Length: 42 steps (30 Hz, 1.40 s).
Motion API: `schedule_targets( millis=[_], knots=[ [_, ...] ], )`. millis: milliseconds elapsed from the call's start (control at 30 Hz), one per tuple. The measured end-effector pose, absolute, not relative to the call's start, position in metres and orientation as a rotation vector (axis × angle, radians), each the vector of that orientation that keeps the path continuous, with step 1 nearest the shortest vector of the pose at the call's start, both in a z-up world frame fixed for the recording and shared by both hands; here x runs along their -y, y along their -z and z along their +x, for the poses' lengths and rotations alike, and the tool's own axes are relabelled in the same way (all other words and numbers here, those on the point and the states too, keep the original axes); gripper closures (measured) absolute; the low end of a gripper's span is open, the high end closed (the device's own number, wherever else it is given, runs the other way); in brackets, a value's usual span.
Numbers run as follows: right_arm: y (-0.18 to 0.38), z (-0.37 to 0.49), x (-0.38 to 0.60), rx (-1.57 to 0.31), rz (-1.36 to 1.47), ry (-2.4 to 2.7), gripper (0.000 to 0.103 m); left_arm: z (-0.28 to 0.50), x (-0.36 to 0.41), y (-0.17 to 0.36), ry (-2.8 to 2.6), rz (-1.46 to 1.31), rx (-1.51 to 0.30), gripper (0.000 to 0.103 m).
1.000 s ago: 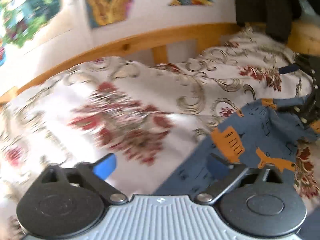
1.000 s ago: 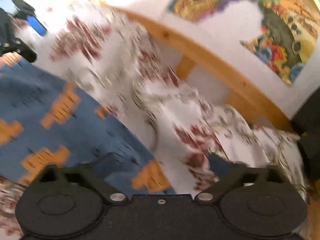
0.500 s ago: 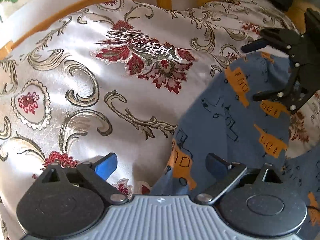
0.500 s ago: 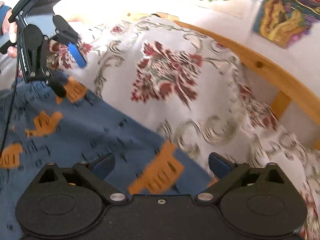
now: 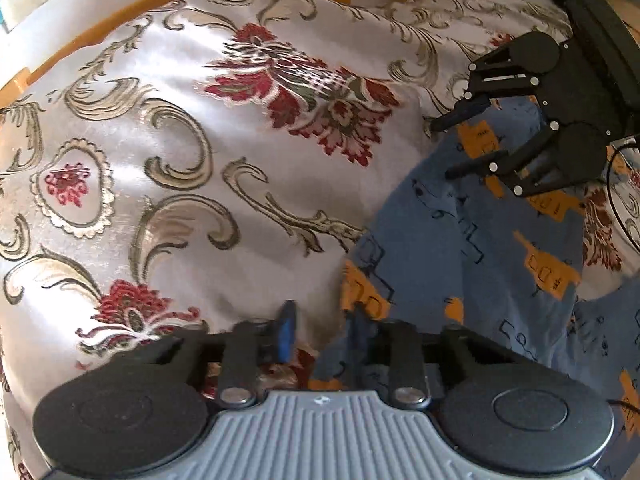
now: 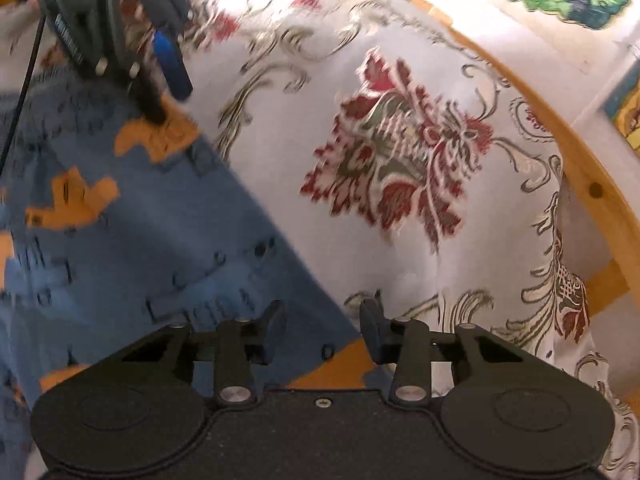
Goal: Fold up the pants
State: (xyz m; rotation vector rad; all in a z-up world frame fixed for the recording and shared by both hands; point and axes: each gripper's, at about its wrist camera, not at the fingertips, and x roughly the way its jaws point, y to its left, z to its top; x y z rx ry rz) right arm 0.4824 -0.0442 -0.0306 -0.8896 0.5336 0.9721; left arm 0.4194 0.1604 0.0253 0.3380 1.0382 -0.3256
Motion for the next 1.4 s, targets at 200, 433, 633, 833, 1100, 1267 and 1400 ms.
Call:
schedule_targets(
  millis=[200, 433, 633, 833, 1100, 1267, 1400],
  knots=[
    [0.029, 0.473, 0.048, -0.518, -0.916, -0.901, 0.100, 0.411, -0.146, -0.025, 0.274, 0.412, -0.996, 0.099],
    [0.009, 0.441, 0.068, -0.449, -0.859, -0.854, 0.103, 0.379, -0.136, -0.042, 0.236, 0.470, -0.877, 0.101],
    [-0.010, 0.385, 0.092, -0.386, -0.829, -0.806, 0.103, 0.341, -0.120, -0.052, 0.217, 0.532, -0.734, 0.101],
    [-0.017, 0.317, 0.118, -0.349, -0.807, -0.770, 0.103, 0.275, -0.094, -0.053, 0.226, 0.676, -0.563, 0.101],
    [0.007, 0.214, 0.131, -0.361, -0.886, -0.771, 0.103, 0.190, -0.074, -0.030, 0.286, 0.828, -0.506, 0.101],
    [0.035, 0.154, 0.125, -0.373, -0.963, -0.762, 0.103, 0.150, -0.069, 0.003, 0.328, 0.919, -0.554, 0.101],
    [0.063, 0.123, 0.117, -0.391, -0.986, -0.758, 0.103, 0.129, -0.069, 0.033, 0.333, 0.943, -0.590, 0.101]
  ],
)
